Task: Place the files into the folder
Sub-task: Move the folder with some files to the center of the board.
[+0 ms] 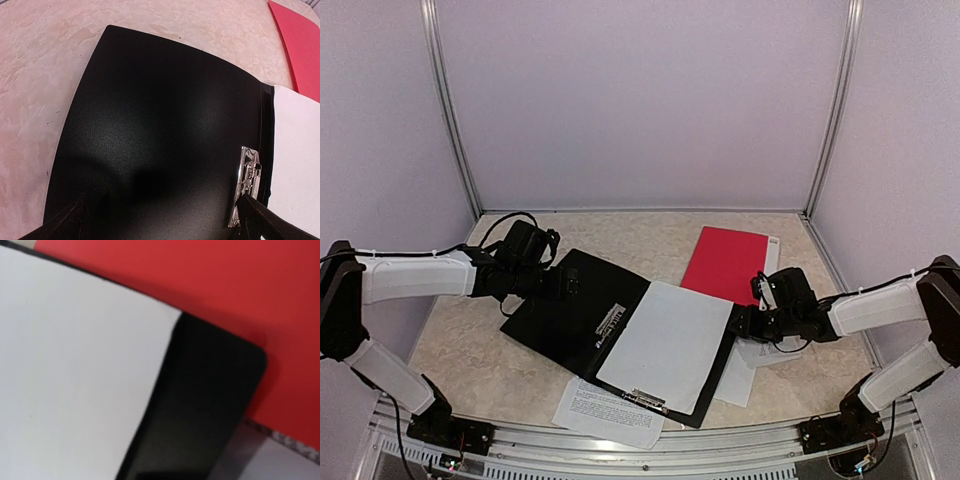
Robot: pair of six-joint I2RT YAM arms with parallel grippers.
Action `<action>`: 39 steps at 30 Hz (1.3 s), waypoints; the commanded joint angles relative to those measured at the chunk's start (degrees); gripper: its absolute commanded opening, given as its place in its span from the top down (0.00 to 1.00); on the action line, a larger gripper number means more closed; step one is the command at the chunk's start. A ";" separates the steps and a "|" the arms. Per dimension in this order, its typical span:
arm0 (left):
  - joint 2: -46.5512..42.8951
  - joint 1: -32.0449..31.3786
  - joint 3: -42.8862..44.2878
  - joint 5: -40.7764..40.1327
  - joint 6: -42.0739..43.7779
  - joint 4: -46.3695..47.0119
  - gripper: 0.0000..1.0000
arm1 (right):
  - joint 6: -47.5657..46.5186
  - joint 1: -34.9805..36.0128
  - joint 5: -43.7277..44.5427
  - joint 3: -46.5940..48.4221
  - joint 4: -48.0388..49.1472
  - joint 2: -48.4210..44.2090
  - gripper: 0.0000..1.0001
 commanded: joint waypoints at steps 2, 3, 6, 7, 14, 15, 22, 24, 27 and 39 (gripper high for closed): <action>0.95 -0.34 1.53 -0.99 0.33 -1.05 0.01 | 1.89 -0.91 -0.24 -0.84 4.29 0.63 0.82; 1.01 -0.38 1.58 -0.99 0.30 -1.10 0.01 | 1.92 -0.88 -0.03 -0.63 4.37 0.54 0.87; 0.97 -0.42 1.55 -1.27 0.40 -1.30 0.01 | 2.21 -0.92 0.61 0.37 4.64 -0.18 1.00; 0.87 -0.42 1.49 -1.35 0.42 -1.25 0.01 | 2.25 -0.87 0.89 0.86 4.55 -0.36 1.00; 0.73 -0.58 1.44 -1.74 0.43 -1.47 0.01 | 0.37 -1.22 3.82 6.71 1.54 0.33 1.00; 0.67 -0.60 1.52 -1.81 0.51 -1.50 0.01 | -0.19 -1.37 3.93 8.09 1.18 0.77 1.00; -0.05 -0.68 1.54 -2.41 0.87 -2.07 0.01 | -6.41 -3.97 3.00 19.75 -4.59 6.84 1.00; -0.19 -0.69 1.53 -2.56 0.96 -2.28 0.01 | -9.10 -5.20 1.98 23.39 -6.95 9.38 1.00; -0.42 -0.77 1.29 -2.74 1.13 -2.71 0.01 | -12.98 -6.99 0.83 27.44 -9.80 12.95 1.00; -6.60 -7.31 -5.68 7.23 -7.47 -5.52 0.06 | -22.10 -8.92 -0.32 34.05 -13.79 20.25 0.83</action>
